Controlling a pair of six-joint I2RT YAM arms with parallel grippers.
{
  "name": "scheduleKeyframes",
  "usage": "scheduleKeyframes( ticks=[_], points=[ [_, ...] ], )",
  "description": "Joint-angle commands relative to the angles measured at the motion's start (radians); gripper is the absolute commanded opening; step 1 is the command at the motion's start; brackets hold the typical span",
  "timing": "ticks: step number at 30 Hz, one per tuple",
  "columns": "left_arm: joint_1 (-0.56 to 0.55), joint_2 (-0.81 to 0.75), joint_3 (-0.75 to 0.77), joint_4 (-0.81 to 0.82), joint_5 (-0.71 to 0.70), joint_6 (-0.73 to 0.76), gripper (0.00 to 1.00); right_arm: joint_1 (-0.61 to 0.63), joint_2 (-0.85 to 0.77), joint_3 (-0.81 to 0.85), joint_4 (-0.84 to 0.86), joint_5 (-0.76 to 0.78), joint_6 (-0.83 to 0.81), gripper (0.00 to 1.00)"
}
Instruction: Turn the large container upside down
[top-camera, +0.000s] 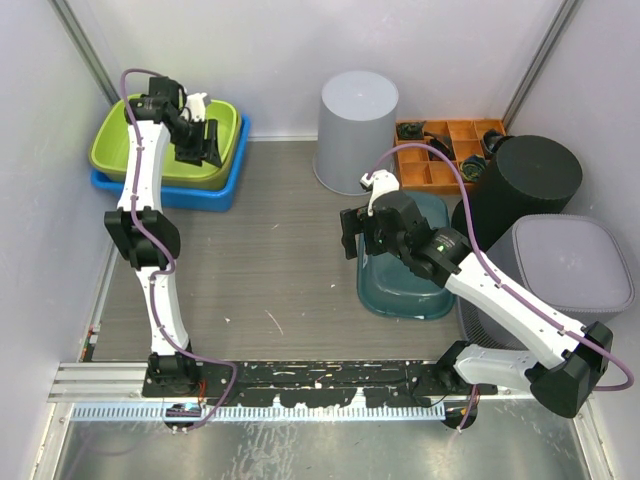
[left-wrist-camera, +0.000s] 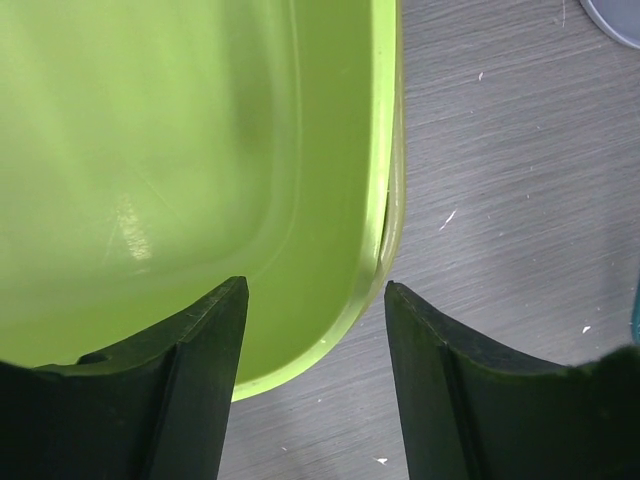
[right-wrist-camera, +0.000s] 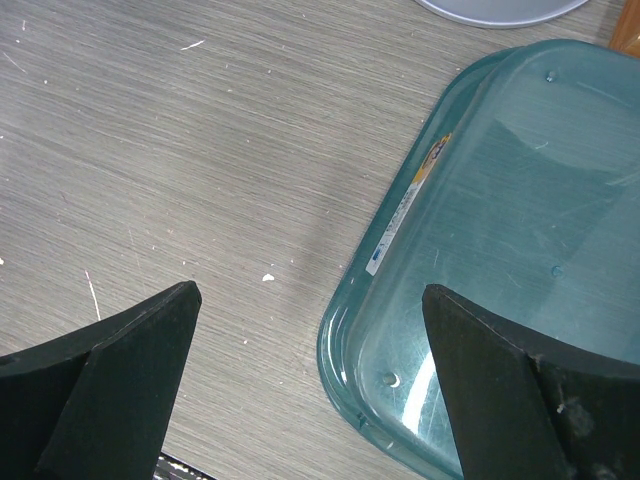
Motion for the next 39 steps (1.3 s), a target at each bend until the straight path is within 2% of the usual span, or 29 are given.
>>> scheduleKeyframes(
  ticks=[1,15,20,28,34,37,38,39],
  points=[
    [0.0,0.004,0.022,0.047,-0.029,0.013,0.58,0.004,-0.019,0.02,0.05,-0.005,-0.008,1.0],
    [-0.057,-0.007,-0.043,0.079,-0.097,0.041,0.59,0.004,-0.026,0.019,0.049,0.002,-0.009,1.0],
    [-0.07,-0.001,-0.038,0.101,-0.155,0.038,0.49,0.004,-0.034,0.01,0.049,0.009,-0.009,1.0],
    [-0.071,0.012,0.003,0.087,-0.163,0.031,0.42,0.004,-0.036,-0.003,0.054,0.005,-0.009,1.0],
    [-0.073,0.007,0.019,0.067,-0.142,0.024,0.28,0.003,-0.03,-0.005,0.06,-0.003,-0.01,1.0],
    [-0.076,0.007,0.024,0.06,-0.14,0.022,0.06,0.004,-0.027,-0.005,0.06,-0.005,-0.01,1.0],
    [-0.077,0.006,0.023,0.058,-0.138,0.021,0.01,0.005,-0.029,-0.005,0.06,-0.005,-0.01,1.0],
    [-0.078,0.006,0.023,0.056,-0.134,0.02,0.0,0.004,-0.03,-0.006,0.06,-0.005,-0.01,1.0]
  ],
)
